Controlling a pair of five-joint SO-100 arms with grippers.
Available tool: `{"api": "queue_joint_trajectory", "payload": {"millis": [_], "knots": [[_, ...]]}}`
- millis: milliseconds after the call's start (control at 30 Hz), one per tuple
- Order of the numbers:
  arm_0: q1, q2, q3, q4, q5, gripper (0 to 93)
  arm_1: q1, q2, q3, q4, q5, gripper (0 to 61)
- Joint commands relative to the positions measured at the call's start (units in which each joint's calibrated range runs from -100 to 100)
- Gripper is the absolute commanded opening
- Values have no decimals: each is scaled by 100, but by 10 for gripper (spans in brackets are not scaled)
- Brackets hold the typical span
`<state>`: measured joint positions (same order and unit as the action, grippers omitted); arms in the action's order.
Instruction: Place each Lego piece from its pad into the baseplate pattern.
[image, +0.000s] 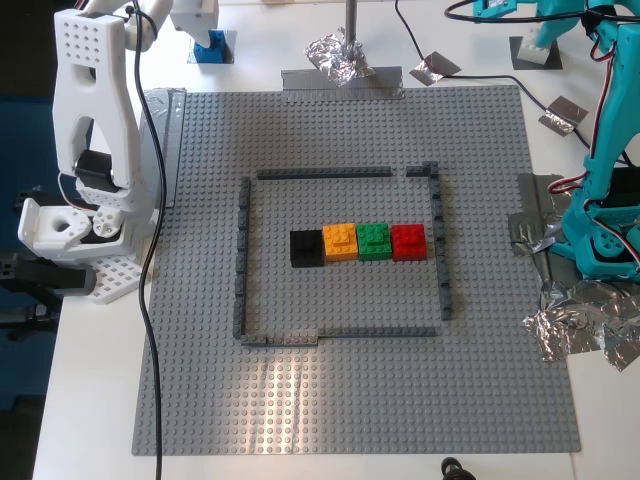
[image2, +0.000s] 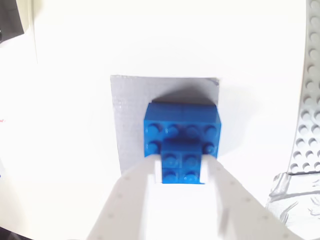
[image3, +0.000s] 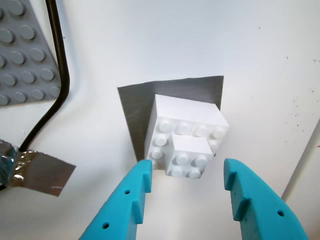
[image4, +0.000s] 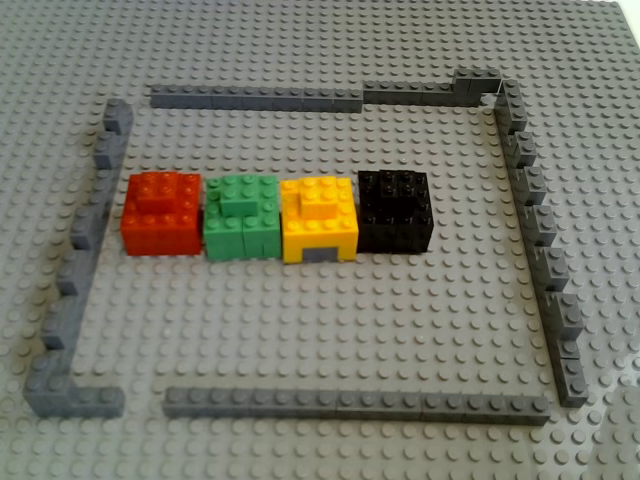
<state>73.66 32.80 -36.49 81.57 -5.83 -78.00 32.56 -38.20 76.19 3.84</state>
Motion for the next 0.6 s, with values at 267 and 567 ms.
{"api": "queue_joint_trajectory", "payload": {"millis": [267,567], "knots": [[15,334,-338,5,-74,161,150,-1796,-528,949,-156,3],[15,368,-338,21,-55,109,760,-3711,1197,1234,-308,2]]}}
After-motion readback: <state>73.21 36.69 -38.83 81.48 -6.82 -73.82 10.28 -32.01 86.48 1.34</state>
